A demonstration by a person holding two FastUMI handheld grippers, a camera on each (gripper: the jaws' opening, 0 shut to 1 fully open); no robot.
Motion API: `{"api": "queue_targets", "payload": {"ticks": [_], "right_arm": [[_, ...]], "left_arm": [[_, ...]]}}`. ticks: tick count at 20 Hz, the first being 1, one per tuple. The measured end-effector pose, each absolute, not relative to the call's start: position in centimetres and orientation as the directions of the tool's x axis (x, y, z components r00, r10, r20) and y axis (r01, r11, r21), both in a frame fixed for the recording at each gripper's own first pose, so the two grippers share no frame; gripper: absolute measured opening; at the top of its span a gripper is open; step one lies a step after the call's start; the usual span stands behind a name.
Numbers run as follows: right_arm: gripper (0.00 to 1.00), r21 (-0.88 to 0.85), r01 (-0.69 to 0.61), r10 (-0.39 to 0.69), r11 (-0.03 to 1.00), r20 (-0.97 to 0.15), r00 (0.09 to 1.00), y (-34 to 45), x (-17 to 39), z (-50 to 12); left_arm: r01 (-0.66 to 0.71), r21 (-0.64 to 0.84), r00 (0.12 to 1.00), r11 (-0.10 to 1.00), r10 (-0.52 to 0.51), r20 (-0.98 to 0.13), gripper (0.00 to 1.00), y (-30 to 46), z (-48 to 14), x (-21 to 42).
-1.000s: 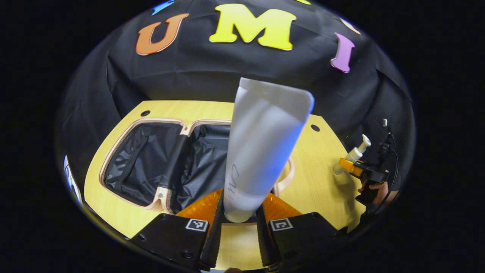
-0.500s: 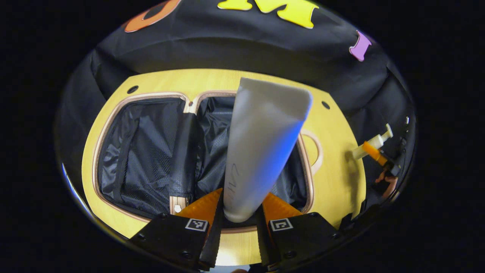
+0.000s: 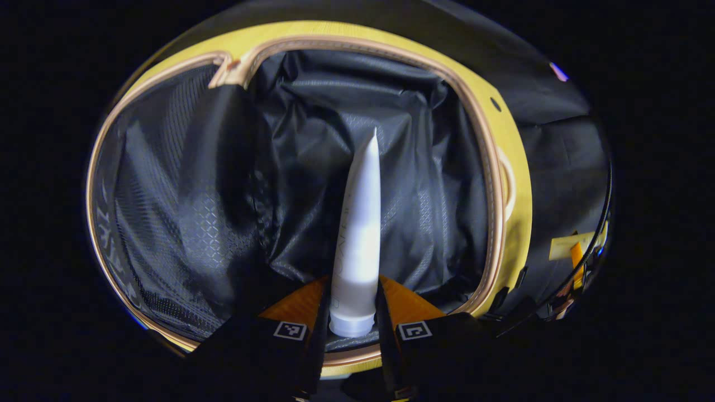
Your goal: First open the suitcase, pack the skin care products into it, and then close the suitcase.
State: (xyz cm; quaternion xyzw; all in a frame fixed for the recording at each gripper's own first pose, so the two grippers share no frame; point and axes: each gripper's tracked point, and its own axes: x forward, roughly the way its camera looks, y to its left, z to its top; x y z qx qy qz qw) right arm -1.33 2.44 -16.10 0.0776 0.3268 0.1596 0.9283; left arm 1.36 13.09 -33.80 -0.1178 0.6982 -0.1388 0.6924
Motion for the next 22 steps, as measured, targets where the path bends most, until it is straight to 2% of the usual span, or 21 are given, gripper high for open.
{"api": "queue_targets", "payload": {"ticks": [2, 3, 4, 6, 7, 8, 9, 10, 11, 12, 13, 14, 18, 19, 22], "right_arm": [[0.44, 0.256, -0.267, 0.368, 0.929, -0.566, 0.738, 3.7, -1.6, -14.9], [0.44, 0.265, -0.273, 0.378, 0.925, -0.559, 0.738, 4.4, -1.6, -14.3], [0.44, 0.273, -0.28, 0.389, 0.92, -0.554, 0.736, 5.1, -1.5, -13.8], [0.46, 0.277, -0.298, 0.405, 0.913, -0.551, 0.73, 6.5, -1.3, -13.3], [0.46, 0.274, -0.31, 0.413, 0.91, -0.551, 0.726, 7.2, -1.2, -13.1], [0.46, 0.275, -0.321, 0.422, 0.906, -0.55, 0.721, 7.9, -1.0, -13.0], [0.46, 0.275, -0.33, 0.429, 0.903, -0.554, 0.713, 8.7, -1.0, -13.0], [0.46, 0.27, -0.342, 0.436, 0.9, -0.557, 0.707, 9.4, -0.9, -13.0], [0.46, 0.268, -0.36, 0.449, 0.894, -0.561, 0.696, 10.3, -0.9, -13.0], [0.46, 0.271, -0.382, 0.468, 0.883, -0.564, 0.68, 11.5, -1.0, -13.0], [0.46, 0.277, -0.406, 0.489, 0.871, -0.569, 0.661, 12.9, -1.0, -13.0], [0.46, 0.287, -0.43, 0.513, 0.856, -0.575, 0.637, 14.3, -1.0, -13.0], [0.46, 0.355, -0.488, 0.588, 0.798, -0.638, 0.497, 20.6, 0.3, -13.5], [0.46, 0.377, -0.482, 0.595, 0.791, -0.655, 0.465, 21.9, 0.6, -13.7], [0.46, 0.415, -0.457, 0.59, 0.787, -0.723, 0.359, 26.0, 2.4, -15.8]], "left_arm": [[0.03, -0.353, -0.023, 0.935, -0.353, -0.935, 0.45, 13.1, -34.3, 1.7], [0.036, -0.352, -0.023, 0.935, -0.352, -0.936, 0.52, 13.0, -34.2, 1.6], [0.038, -0.353, -0.019, 0.935, -0.353, -0.935, 0.45, 12.8, -34.0, 1.5], [0.036, -0.349, -0.007, 0.937, -0.349, -0.937, 0.48, 12.8, -33.6, 1.5], [0.04, -0.352, 0.003, 0.935, -0.352, -0.936, 0.58, 12.8, -33.1, 1.4], [0.053, -0.357, 0.018, 0.933, -0.358, -0.933, 0.6, 12.6, -32.2, 1.2], [0.072, -0.353, 0.036, 0.933, -0.356, -0.934, 0.72, 12.6, -31.4, 1.1], [0.089, -0.339, 0.06, 0.936, -0.345, -0.937, 0.77, 12.8, -30.6, 1.0], [0.103, -0.327, 0.093, 0.939, -0.337, -0.937, 0.78, 13.1, -29.6, 1.1], [0.114, -0.314, 0.134, 0.942, -0.328, -0.935, 0.89, 13.6, -28.8, 1.2], [0.119, -0.311, 0.186, 0.943, -0.329, -0.926, 0.84, 13.9, -27.7, 1.2], [0.121, -0.316, 0.248, 0.941, -0.337, -0.908, 0.85, 13.9, -26.5, 1.2], [0.16, -0.294, 0.568, 0.942, -0.331, -0.753, 0.95, 14.5, -20.4, 1.0], [0.16, -0.287, 0.626, 0.944, -0.322, -0.71, 0.98, 14.8, -19.0, 0.4], [0.096, -0.26, 0.751, 0.961, -0.241, -0.615, 0.99, 16.6, -15.9, -2.1]]}}
